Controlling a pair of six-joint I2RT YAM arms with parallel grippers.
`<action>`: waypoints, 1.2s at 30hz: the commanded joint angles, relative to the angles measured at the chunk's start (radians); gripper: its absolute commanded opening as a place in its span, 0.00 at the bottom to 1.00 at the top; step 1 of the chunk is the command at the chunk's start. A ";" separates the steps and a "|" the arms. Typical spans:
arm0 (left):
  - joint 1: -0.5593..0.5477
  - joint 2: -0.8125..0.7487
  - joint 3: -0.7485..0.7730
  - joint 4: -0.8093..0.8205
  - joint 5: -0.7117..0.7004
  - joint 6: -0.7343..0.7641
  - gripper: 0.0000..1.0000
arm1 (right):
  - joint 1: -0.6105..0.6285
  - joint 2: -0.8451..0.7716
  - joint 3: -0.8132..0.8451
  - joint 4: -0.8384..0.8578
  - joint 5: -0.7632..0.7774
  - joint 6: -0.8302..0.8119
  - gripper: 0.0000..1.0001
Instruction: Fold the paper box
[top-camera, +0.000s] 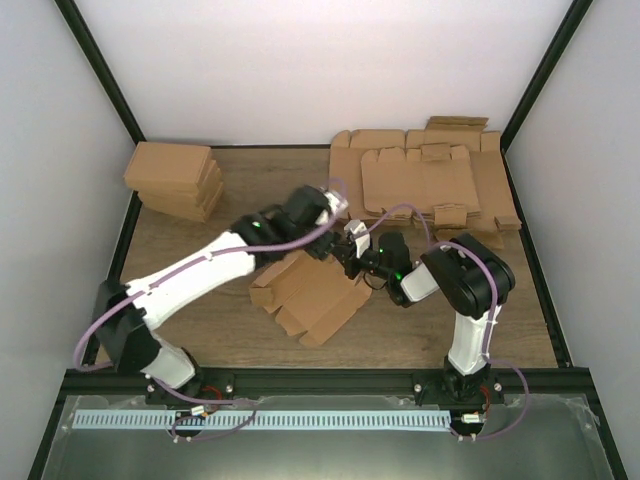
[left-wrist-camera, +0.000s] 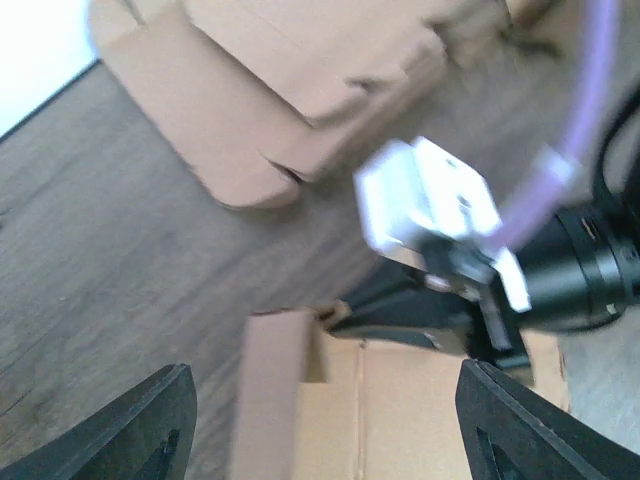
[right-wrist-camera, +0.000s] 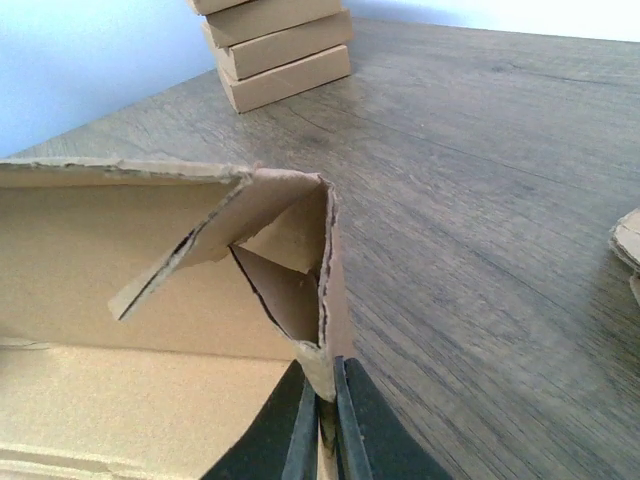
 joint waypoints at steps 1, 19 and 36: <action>0.163 -0.069 -0.010 0.037 0.239 -0.111 0.74 | 0.011 -0.030 0.000 0.023 0.008 -0.028 0.07; 0.371 0.003 -0.192 0.146 0.490 -0.180 0.68 | 0.033 -0.036 0.020 -0.046 0.007 -0.062 0.16; 0.370 -0.033 -0.293 0.182 0.508 -0.183 0.65 | 0.039 -0.050 0.023 -0.082 0.004 -0.081 0.34</action>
